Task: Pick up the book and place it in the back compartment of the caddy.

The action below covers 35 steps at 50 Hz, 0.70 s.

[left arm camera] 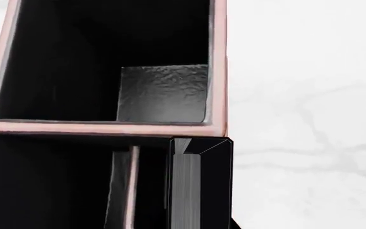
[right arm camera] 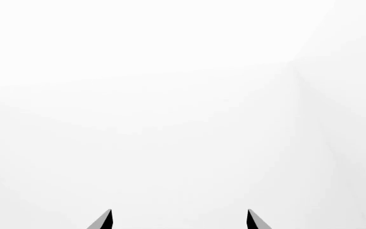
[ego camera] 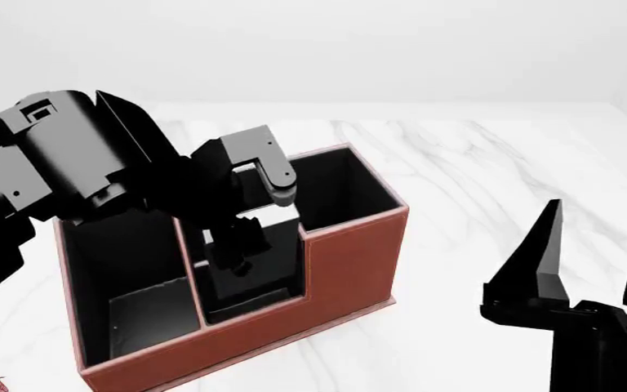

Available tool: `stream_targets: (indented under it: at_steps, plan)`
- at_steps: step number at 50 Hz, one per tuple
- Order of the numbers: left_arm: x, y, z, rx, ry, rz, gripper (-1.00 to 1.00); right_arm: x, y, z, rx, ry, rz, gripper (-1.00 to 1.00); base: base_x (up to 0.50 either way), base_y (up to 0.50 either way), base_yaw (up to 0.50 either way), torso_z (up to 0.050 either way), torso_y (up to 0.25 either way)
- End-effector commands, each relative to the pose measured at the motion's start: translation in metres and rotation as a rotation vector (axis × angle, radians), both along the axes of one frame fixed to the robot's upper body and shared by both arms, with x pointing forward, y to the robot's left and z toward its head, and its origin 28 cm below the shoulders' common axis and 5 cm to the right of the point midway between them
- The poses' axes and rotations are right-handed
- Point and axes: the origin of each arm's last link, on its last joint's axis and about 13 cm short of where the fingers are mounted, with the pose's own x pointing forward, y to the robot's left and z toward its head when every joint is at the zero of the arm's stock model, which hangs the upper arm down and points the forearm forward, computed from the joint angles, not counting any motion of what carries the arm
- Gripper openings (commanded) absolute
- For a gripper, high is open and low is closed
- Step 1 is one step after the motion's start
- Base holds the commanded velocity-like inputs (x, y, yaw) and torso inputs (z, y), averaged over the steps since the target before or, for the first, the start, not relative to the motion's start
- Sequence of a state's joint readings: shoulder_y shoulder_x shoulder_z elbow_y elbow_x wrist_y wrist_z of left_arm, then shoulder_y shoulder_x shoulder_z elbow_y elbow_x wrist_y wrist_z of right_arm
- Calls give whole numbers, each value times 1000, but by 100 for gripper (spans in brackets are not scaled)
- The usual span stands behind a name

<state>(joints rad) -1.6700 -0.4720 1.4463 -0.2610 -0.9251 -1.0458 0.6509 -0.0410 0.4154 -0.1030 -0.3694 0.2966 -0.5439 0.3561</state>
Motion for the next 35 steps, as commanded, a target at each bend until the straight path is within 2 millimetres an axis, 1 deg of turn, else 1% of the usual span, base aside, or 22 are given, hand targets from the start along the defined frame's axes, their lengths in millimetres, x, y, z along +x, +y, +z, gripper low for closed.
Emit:
stream_targets:
  at_steps: [1,5,6,7,10,28,34,35]
  plan:
    - [3,-8,-2,-34,-3,-30,-100,1,-1,0,-14,-8,-12,100,0,0,0,0,0]
    - [3,-9,-3,-31,3,-29,-100,1,-1,1,-13,-7,-11,100,0,0,0,0,0]
    - [4,-9,-3,-36,-21,-31,-100,1,-1,0,-14,-6,-11,100,0,0,0,0,10]
    - [5,-9,-3,-37,-36,-20,100,1,-1,0,-14,-5,-11,100,0,0,0,0,0]
    - [7,-9,-3,-37,-38,-8,100,1,-1,0,-14,-5,-11,100,0,0,0,0,0]
    - [5,-5,-2,-42,-66,-8,100,1,0,-1,-15,-2,-5,100,0,0,0,0,0]
    - [1,-5,4,-47,-79,-18,100,1,0,-2,-14,-1,-4,100,0,0,0,0,0]
    - [-2,-5,6,-47,-83,-30,100,1,0,-2,-13,-1,-5,100,0,0,0,0,0]
